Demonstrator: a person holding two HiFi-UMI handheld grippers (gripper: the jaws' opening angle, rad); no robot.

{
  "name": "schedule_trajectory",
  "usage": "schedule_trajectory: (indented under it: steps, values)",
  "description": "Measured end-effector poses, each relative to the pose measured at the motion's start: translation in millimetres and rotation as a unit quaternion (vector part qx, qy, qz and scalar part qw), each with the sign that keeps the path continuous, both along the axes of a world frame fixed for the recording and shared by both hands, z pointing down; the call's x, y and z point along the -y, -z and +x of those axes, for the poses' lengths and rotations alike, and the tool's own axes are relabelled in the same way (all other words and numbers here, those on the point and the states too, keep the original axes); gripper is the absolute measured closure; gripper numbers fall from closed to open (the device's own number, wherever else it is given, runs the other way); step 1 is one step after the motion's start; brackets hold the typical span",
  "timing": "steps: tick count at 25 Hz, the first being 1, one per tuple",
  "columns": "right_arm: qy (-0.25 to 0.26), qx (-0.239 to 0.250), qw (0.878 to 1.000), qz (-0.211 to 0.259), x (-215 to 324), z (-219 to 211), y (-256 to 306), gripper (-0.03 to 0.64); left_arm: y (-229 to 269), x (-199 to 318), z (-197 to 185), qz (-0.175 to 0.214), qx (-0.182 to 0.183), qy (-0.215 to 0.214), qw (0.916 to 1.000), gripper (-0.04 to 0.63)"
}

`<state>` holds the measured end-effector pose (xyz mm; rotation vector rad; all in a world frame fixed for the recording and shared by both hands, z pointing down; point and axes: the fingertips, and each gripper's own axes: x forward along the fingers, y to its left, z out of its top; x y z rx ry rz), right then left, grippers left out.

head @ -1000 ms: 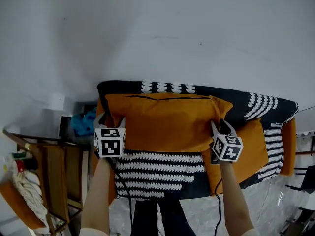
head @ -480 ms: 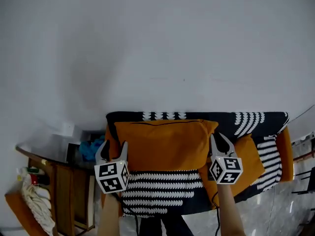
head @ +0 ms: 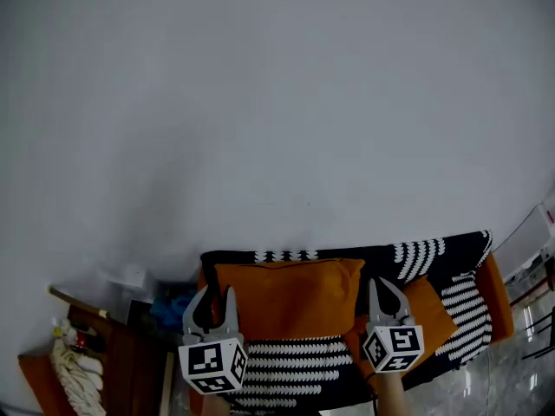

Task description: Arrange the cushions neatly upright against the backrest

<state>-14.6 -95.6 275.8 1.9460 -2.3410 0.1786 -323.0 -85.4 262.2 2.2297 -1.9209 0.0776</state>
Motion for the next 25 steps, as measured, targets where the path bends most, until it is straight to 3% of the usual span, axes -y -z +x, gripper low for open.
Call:
schedule_trajectory:
  steps: [3, 7, 25]
  values:
    - [0.0, -0.002, 1.0, 0.009, -15.8, -7.3, 19.4, 0.607, 26.3, -19.1, 4.8, 0.018, 0.009, -0.003, 0.9998, 0.527]
    - [-0.004, -0.003, 1.0, 0.018, -34.0, -13.8, 36.9, 0.607, 50.3, -41.7, 7.2, 0.034, 0.021, 0.001, 0.9992, 0.569]
    - [-0.028, 0.012, 0.999, 0.031, -73.0, -16.0, 62.0, 0.607, 73.5, -83.9, 13.3, 0.05, 0.017, -0.002, 0.9986, 0.592]
